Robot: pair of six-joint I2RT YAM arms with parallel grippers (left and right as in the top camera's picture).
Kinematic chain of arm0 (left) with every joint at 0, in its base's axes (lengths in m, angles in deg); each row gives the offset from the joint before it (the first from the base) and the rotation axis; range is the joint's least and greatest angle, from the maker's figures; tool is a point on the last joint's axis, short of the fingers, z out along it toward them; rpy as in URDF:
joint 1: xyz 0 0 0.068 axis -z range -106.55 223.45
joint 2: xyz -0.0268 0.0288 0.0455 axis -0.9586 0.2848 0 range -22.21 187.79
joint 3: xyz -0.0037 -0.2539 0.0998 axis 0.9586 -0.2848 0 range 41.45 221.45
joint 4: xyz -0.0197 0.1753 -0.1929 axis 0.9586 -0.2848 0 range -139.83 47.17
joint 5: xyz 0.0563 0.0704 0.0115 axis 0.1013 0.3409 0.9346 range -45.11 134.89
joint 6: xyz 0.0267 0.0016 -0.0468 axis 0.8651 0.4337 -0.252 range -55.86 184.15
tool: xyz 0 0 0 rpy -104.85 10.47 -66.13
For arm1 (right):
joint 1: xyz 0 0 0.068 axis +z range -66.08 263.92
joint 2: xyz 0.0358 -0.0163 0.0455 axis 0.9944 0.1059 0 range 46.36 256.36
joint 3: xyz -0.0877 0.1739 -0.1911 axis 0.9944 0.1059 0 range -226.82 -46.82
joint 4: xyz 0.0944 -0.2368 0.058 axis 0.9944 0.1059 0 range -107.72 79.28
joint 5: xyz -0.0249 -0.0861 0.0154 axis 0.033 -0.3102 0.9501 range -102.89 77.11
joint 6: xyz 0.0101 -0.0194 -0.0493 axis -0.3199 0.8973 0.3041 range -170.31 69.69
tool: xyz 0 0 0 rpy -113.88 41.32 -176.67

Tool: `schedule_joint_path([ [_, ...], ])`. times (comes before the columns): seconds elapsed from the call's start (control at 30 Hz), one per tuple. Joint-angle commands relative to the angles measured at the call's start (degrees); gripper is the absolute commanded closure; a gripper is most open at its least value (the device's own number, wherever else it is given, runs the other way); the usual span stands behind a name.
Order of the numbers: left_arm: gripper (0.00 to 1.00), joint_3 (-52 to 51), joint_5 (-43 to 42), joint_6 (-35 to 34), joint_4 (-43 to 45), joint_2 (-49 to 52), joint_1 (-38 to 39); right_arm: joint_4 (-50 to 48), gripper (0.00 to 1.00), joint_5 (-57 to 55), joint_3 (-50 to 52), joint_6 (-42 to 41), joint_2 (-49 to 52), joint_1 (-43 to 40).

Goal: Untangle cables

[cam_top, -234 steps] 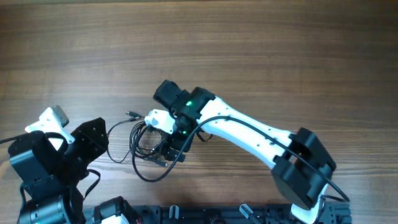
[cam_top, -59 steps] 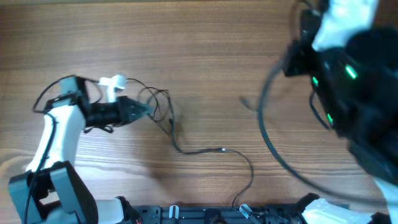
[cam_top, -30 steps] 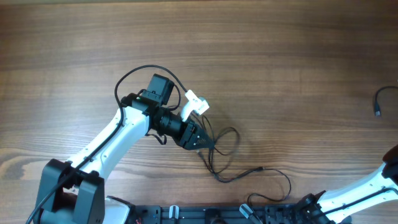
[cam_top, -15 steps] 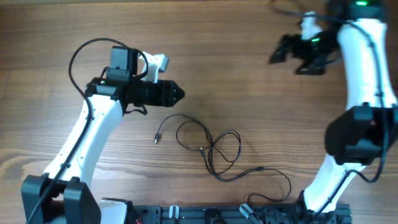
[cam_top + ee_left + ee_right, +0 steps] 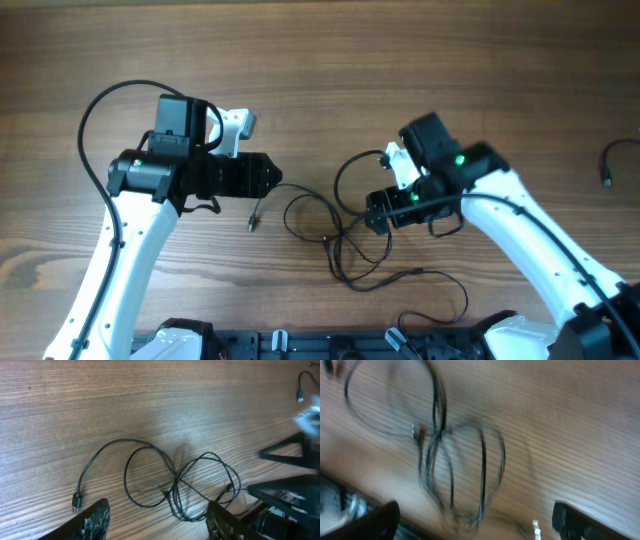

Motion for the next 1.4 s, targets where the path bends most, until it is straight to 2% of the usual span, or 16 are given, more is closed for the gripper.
schedule_joint_path([
  [0.0, 0.37, 0.5, 0.2, 0.7, -1.0, -0.9, -0.3, -11.7, 0.01, 4.3, 10.3, -6.2, -0.6, 0.2],
  [0.07, 0.37, 0.5, 0.2, 0.7, -1.2, -0.9, -0.3, -17.4, 0.16, 4.9, 13.7, -9.3, -0.6, 0.2],
  [0.13, 0.37, 0.5, 0.2, 0.7, -1.3, -0.9, -0.3, -21.8, 0.90, 4.9, 15.1, -13.0, -0.4, 0.2],
  [0.17, 0.37, 0.5, 0.0, 0.7, -1.3, -0.9, -0.3, -23.3, 0.96, 5.0, 15.1, -14.2, -0.3, 0.2],
  [0.37, 0.36, 0.5, -0.2, 0.7, -2.7, -0.9, -0.3, -30.4, 0.96, 5.2, 10.7, -11.4, -0.4, 0.2],
  [0.5, 0.36, 0.5, -8.9, 0.7, -0.9, -0.9, 1.9, -26.2, 0.96, 0.9, -13.6, -4.0, -0.4, 0.2],
  [0.6, 0.34, 0.5, -9.0, 0.7, 3.7, -0.9, 7.0, -24.1, 0.96, 0.7, -27.2, -2.7, -0.4, 0.2],
  [0.7, 0.33, 0.5, -9.0, 0.7, 6.7, -0.9, 10.6, -21.5, 0.92, 0.5, -33.5, -2.0, -0.4, 0.2],
  [0.73, 0.32, 0.5, -8.8, 0.7, 7.6, -0.9, 11.3, -18.9, 0.78, 0.5, -33.4, -0.5, -0.3, 0.2],
  [0.8, 0.32, 0.5, -8.8, 0.7, 8.3, -0.9, 11.3, -9.6, 0.27, -4.5, -33.3, 1.4, 1.0, 0.2],
  [0.83, 0.33, 0.5, -8.8, 0.7, 8.5, -0.9, 11.3, -4.2, 0.09, -9.3, -33.3, 2.3, 2.3, 0.2],
  [0.87, 0.33, 0.5, -8.7, 0.7, 8.5, -0.9, 11.3, 1.9, 0.00, -14.8, -33.1, 2.2, 4.5, 0.2],
  [1.07, 0.32, 0.5, -8.3, 0.7, 8.4, -0.9, 11.3, 5.4, 0.04, -17.3, -28.3, 4.4, 18.7, 0.1],
  [1.1, 0.32, 0.5, -8.3, 0.7, 8.3, -0.9, 11.3, 4.0, 0.13, -17.3, -28.2, 5.6, 21.5, 0.1],
  [1.13, 0.32, 0.5, -8.3, 0.7, 8.2, -0.9, 11.3, 2.0, 0.32, -17.2, -28.2, 5.6, 24.8, 0.1],
  [1.37, 0.32, 0.5, -6.8, 0.7, 8.0, -0.9, 11.3, -8.5, 0.33, -6.4, -28.2, 5.0, 30.8, 0.2],
])
